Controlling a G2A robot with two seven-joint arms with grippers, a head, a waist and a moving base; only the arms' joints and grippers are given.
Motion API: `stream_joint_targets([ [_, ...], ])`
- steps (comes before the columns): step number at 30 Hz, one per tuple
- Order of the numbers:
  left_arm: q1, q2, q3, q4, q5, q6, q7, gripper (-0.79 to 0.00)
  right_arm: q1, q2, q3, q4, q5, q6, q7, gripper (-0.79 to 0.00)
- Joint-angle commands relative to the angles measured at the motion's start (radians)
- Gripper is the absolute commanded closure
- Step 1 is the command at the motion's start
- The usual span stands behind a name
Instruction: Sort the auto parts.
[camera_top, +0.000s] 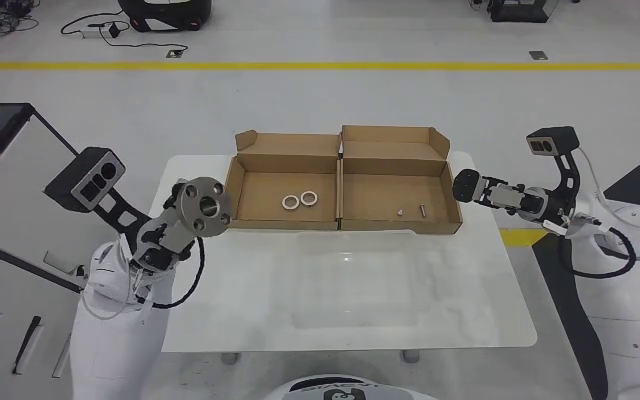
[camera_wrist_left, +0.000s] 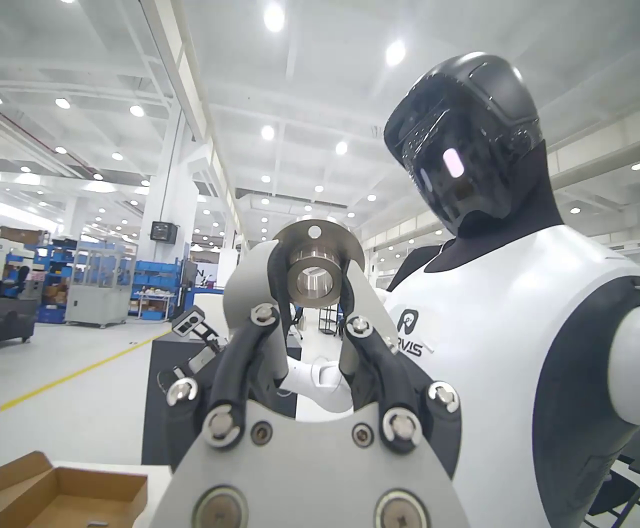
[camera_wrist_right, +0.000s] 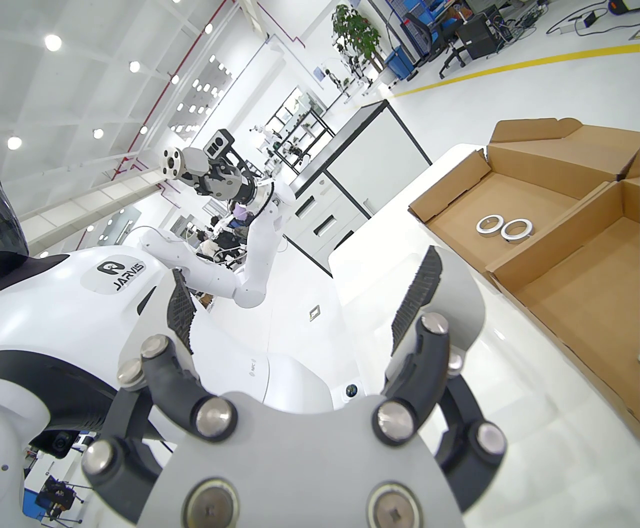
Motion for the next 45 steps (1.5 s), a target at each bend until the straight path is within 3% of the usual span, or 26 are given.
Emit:
stream_joint_targets([
  [1,-0.002,0.006,0.003,-0.003,-0.011,0.000,0.000,0.000,0.000,0.000,0.000,0.000,0.000,0.000,0.000,-0.785],
  [10,-0.011,-0.003,-0.014,-0.021,-0.216,0.000,0.000,0.000,0.000,0.000,0.000,0.000,0.000,0.000,0.000,-0.785],
  [18,-0.011,-0.018,-0.019,-0.027,-0.229,0.000,0.000,0.000,0.000,0.000,0.000,0.000,0.000,0.000,0.000,-0.785],
  [37,-0.013,-0.017,-0.015,-0.032,-0.176,0.000,0.000,0.000,0.000,0.000,0.000,0.000,0.000,0.000,0.000,-0.785],
  [45,-0.005,-0.018,-0.008,-0.022,0.011,0.094,0.042,0.000,0.000,0.000,0.000,0.000,0.000,0.000,0.000,-0.785],
])
